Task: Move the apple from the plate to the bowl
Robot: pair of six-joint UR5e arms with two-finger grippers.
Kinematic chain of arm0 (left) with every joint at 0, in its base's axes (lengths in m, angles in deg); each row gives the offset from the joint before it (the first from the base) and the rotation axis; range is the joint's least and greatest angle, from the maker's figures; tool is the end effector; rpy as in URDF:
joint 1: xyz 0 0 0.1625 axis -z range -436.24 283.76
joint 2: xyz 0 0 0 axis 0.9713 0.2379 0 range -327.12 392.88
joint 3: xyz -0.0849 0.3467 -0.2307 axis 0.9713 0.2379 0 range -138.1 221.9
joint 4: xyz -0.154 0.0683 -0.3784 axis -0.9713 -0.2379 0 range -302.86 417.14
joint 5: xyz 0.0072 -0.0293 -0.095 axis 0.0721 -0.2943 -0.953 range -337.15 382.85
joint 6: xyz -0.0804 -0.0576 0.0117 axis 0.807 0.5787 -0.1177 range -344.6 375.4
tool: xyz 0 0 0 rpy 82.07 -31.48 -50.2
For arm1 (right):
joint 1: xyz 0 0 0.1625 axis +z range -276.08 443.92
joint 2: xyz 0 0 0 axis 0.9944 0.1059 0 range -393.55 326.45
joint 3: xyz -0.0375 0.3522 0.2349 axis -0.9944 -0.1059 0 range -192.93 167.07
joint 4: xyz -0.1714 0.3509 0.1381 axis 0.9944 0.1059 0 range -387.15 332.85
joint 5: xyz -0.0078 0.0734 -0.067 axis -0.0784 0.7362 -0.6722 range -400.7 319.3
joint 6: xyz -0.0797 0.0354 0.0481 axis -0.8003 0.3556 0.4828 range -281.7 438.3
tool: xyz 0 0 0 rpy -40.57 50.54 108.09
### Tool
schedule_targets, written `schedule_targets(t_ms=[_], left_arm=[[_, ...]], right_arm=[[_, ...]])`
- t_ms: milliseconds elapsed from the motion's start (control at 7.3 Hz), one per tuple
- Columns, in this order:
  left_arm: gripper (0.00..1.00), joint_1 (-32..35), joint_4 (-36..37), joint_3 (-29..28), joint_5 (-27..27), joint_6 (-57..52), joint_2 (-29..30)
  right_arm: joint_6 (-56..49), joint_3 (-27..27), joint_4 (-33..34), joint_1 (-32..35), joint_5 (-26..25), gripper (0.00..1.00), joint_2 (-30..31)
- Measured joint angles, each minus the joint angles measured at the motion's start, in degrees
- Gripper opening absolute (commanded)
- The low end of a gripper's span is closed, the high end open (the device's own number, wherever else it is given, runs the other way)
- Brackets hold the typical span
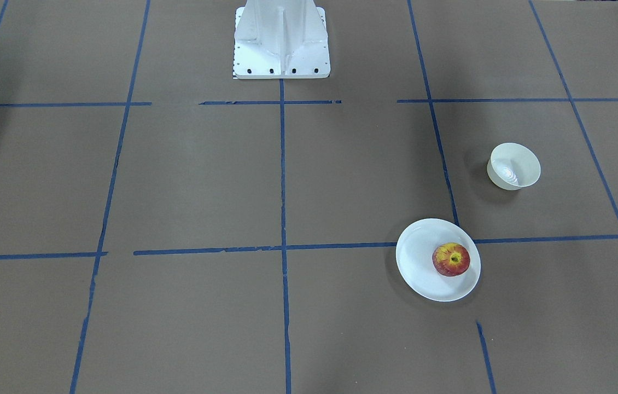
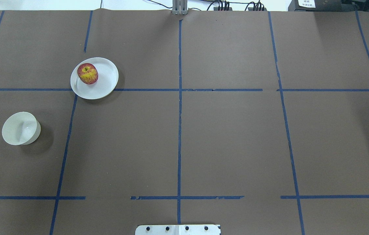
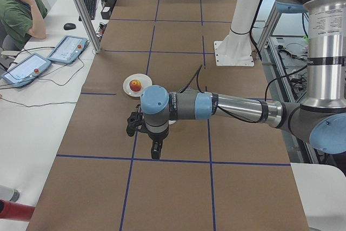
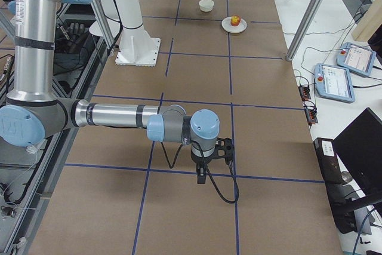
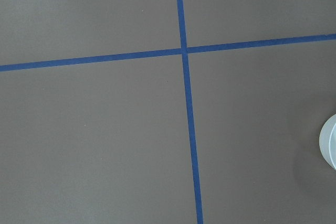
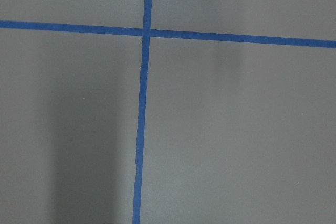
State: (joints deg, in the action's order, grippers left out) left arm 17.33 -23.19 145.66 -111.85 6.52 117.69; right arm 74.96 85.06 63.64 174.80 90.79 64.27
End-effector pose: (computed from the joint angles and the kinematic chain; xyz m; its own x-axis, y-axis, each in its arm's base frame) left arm -0.0910 -0.4429 0.6000 0.7097 0.0970 -0.6978 -0.0479 0.9948 0.0895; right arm 0.0739 -0.4321 0.6580 0.7485 -0.0397 0.6620 0.0284 0.9992 0.0278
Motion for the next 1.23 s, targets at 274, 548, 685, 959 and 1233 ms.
schedule_targets(t_ms=[274,548,685,959,1233], left_arm=[[1.0,0.0,0.0,-0.3,0.0,0.1,0.0],[1.0,-0.3,-2.2,-0.2,-0.2,-0.1,0.5],[1.0,-1.1,-6.4,0.0,-0.3,1.0,1.0],[1.0,-4.5,-13.4,-0.1,0.0,9.8,4.2],[1.0,-12.6,-14.8,-1.2,1.2,23.5,12.4]], right_arm=[[0.0,0.0,0.0,0.0,0.0,1.0,0.0],[0.0,0.0,0.0,0.0,0.0,1.0,0.0],[0.0,0.0,0.0,0.0,0.0,1.0,0.0],[0.0,0.0,0.0,0.0,0.0,1.0,0.0],[0.0,0.0,0.0,0.0,0.0,1.0,0.0]])
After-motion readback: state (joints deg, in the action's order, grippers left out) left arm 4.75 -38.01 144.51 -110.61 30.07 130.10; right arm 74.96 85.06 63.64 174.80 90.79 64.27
